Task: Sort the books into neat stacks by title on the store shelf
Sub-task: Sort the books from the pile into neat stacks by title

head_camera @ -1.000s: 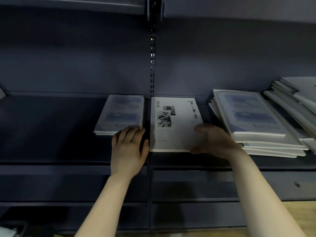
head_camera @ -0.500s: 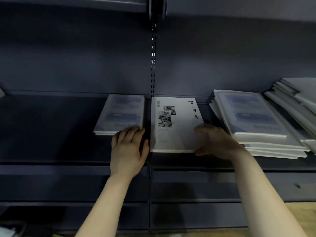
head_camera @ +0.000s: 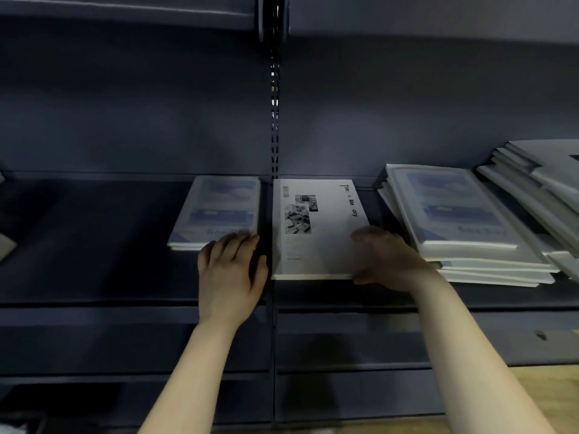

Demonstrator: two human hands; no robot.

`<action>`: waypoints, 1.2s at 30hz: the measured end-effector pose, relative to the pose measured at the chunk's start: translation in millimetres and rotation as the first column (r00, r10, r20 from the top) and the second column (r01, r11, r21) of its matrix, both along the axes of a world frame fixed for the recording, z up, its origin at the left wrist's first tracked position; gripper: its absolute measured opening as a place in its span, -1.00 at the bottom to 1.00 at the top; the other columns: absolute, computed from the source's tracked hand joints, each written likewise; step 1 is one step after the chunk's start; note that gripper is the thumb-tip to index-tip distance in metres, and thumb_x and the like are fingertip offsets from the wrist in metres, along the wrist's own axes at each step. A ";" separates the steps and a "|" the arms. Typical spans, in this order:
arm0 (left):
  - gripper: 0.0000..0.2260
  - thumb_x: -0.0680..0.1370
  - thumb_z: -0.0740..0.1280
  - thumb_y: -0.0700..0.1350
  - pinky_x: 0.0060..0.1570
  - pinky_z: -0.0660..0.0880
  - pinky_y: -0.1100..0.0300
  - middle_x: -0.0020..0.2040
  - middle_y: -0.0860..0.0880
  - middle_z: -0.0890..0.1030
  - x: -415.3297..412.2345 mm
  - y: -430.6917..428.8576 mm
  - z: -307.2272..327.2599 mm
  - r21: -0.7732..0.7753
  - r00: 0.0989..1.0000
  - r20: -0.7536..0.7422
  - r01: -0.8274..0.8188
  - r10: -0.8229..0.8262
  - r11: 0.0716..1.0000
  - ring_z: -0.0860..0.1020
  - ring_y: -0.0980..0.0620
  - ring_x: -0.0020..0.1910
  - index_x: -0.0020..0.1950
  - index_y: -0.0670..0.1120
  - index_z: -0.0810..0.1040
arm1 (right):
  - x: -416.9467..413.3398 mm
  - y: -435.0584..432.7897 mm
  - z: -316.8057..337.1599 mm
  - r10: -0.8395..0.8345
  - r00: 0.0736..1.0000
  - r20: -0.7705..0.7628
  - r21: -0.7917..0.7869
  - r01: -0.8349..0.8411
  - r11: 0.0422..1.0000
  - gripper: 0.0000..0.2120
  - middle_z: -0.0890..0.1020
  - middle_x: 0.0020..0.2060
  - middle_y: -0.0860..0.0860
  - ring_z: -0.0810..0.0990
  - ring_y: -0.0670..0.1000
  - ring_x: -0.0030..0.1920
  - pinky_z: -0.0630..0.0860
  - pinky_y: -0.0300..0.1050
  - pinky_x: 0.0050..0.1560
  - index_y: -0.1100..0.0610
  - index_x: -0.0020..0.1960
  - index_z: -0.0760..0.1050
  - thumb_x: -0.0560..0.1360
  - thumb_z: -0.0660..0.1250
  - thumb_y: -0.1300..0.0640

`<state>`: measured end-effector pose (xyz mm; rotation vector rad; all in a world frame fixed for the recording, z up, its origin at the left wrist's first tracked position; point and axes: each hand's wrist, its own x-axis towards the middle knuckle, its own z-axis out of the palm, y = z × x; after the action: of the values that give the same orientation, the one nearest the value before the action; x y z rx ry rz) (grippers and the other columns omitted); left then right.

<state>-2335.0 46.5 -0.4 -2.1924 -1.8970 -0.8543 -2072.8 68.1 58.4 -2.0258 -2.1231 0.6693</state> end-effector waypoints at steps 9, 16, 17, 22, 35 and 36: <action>-0.56 0.51 0.08 0.08 0.31 0.24 -0.16 0.24 -0.07 0.54 42.2 11.5 29.0 -0.003 0.996 0.015 0.084 -0.083 0.997 0.45 -0.11 0.24 0.27 -0.08 0.52 | 22.0 -14.6 44.9 -0.135 0.924 -0.357 0.142 0.196 0.970 -0.73 0.66 0.05 -0.01 0.65 0.03 0.04 0.56 -0.02 0.14 -0.06 0.22 0.53 0.52 0.38 0.02; -0.54 0.55 0.03 0.13 0.35 0.22 -0.15 0.30 -0.06 0.50 120.9 22.2 45.4 -0.051 0.986 -0.046 0.159 -0.161 0.986 0.43 -0.11 0.28 0.31 -0.03 0.49 | 119.6 -7.3 54.2 -0.414 0.910 0.000 0.405 0.378 0.832 -0.69 0.66 0.00 0.22 0.60 0.24 0.03 0.39 -0.07 -0.11 0.20 0.02 0.61 0.58 0.22 -0.01; -0.54 0.55 0.02 0.13 0.35 0.23 -0.17 0.31 -0.05 0.50 130.4 23.7 45.1 -0.065 0.985 -0.056 0.161 -0.165 0.985 0.43 -0.11 0.29 0.31 -0.02 0.48 | 133.1 -6.3 51.2 -0.444 0.896 0.027 0.381 0.401 0.833 -0.65 0.65 -0.01 0.25 0.60 0.25 0.03 0.40 -0.05 -0.11 0.23 0.01 0.60 0.59 0.21 -0.04; -0.56 0.54 0.06 0.13 0.30 0.28 -0.20 0.27 -0.05 0.52 174.3 25.5 40.2 -0.078 0.982 -0.062 0.175 -0.180 0.982 0.46 -0.12 0.25 0.27 -0.04 0.51 | 180.5 0.8 35.5 -0.451 0.891 0.051 0.304 0.417 0.857 -0.43 0.63 0.07 0.24 0.59 0.25 0.12 0.48 0.02 -0.01 0.19 0.13 0.55 0.44 0.29 -0.29; -0.54 0.54 0.04 0.14 0.36 0.19 -0.15 0.30 -0.06 0.50 218.1 19.4 31.8 -0.122 0.996 -0.006 0.089 -0.090 0.988 0.43 -0.08 0.29 0.31 -0.01 0.49 | 194.7 21.8 36.5 -0.262 0.905 -0.335 0.111 0.314 0.943 -0.45 0.67 -0.07 0.01 0.64 0.03 0.02 0.55 -0.07 -0.07 0.12 0.04 0.62 0.13 0.58 -0.11; -0.54 0.54 0.03 0.15 0.37 0.19 -0.15 0.30 -0.06 0.50 217.1 17.9 31.5 -0.122 0.997 -0.008 0.076 -0.078 0.990 0.42 -0.08 0.30 0.31 0.00 0.49 | 198.7 23.9 34.7 -0.245 0.879 -0.409 0.088 0.305 0.948 -0.45 0.70 -0.11 -0.02 0.66 0.00 -0.01 0.59 -0.03 -0.01 0.08 -0.02 0.66 0.04 0.57 -0.12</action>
<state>-2118.0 64.4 31.1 -2.3490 -1.9179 -0.7526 -1874.0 92.0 93.1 -1.8703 -1.5716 0.7670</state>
